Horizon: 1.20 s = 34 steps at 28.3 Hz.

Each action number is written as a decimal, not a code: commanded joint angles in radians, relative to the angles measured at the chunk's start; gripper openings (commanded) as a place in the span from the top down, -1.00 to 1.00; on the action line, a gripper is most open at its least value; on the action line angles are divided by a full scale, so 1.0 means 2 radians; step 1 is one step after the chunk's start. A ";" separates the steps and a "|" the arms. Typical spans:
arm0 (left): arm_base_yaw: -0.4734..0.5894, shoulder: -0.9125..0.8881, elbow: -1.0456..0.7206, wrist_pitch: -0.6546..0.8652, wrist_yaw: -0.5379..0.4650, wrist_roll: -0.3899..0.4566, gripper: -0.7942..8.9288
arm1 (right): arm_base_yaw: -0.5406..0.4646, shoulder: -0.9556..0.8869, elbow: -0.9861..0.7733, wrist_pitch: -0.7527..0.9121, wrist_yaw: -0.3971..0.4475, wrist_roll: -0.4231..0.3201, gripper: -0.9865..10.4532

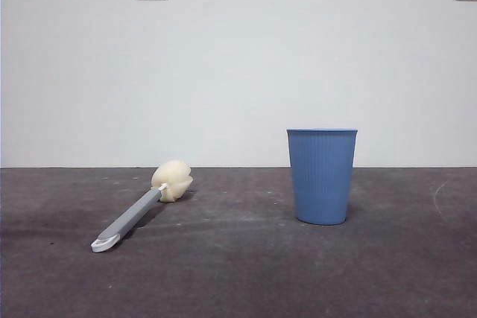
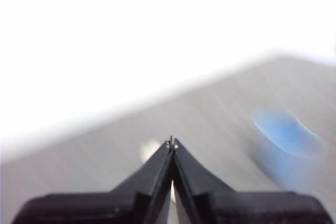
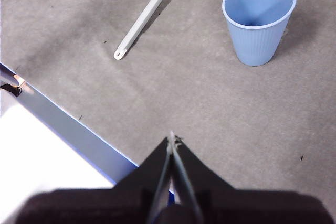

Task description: Pick up the cup brush,pick up the cup,insert the brush into the cup,clean the cup,put the cup brush back,put the cup back to the fixed position on the table

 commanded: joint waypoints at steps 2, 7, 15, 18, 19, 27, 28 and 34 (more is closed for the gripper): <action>0.081 -0.057 -0.094 0.112 -0.003 0.044 0.84 | 0.001 0.000 -0.001 0.001 0.001 0.003 0.83; 0.116 -0.119 -0.194 0.116 -0.010 0.035 0.84 | 0.001 0.000 -0.001 0.001 0.001 0.003 0.83; 0.118 -0.173 -0.293 0.115 -0.010 -0.013 0.84 | 0.001 0.000 -0.001 0.001 0.001 0.003 0.83; 0.118 -0.187 -0.316 0.113 -0.010 -0.027 0.84 | 0.001 0.000 -0.001 0.001 0.001 0.003 0.83; 0.118 -0.193 -0.322 0.110 -0.010 -0.033 0.84 | 0.001 0.000 -0.001 0.001 0.001 0.003 0.83; 0.118 -0.203 -0.323 0.030 -0.010 -0.051 0.84 | 0.001 0.000 -0.001 -0.001 0.001 0.003 0.83; 0.118 -0.203 -0.323 0.033 -0.009 -0.056 0.84 | 0.001 0.000 -0.001 -0.001 0.002 0.003 0.83; 0.118 -0.203 -0.323 0.034 -0.010 -0.073 0.84 | 0.001 0.000 -0.001 -0.001 0.001 0.003 0.83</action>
